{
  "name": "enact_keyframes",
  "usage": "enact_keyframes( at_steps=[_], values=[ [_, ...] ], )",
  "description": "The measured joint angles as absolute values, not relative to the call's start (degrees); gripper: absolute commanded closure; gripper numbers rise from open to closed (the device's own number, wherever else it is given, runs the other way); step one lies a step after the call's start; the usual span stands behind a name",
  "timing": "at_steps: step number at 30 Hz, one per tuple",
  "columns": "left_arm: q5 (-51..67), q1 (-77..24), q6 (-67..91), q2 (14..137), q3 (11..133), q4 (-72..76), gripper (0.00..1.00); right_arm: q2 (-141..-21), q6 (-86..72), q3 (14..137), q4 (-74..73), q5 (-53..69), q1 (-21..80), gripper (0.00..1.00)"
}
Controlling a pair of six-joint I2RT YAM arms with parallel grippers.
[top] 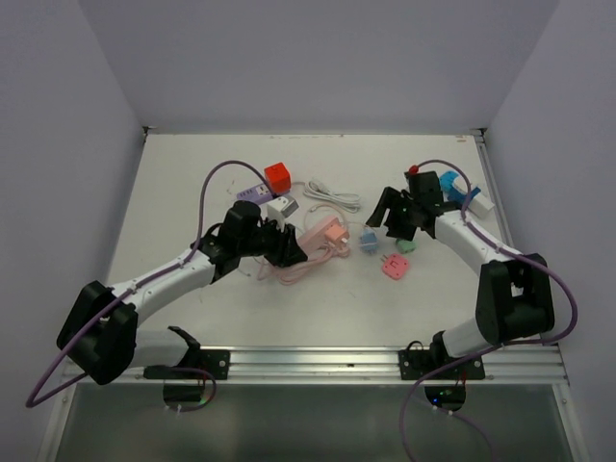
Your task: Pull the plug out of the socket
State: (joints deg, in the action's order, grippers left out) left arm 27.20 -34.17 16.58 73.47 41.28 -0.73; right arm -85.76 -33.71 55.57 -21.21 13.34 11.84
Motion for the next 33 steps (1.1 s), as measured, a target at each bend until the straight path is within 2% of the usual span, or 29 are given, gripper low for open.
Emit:
enact_keyframes(
  at_steps=[3,21,33],
  values=[
    [27.1,-34.2,18.1,73.5,40.7,0.3,1.0,-85.6,-33.6,54.4,-20.9,13.0,11.2,0.21],
    [22.3,-34.2,22.2,74.7,38.5,2.2,1.0,-70.4,-37.9,53.5,-16.9,16.2,11.7,0.21],
    [20.3,-34.6,24.9,75.0,38.5,4.1,1.0,-73.4,-49.7,53.0,-7.4,16.3,24.1,0.25]
  ],
)
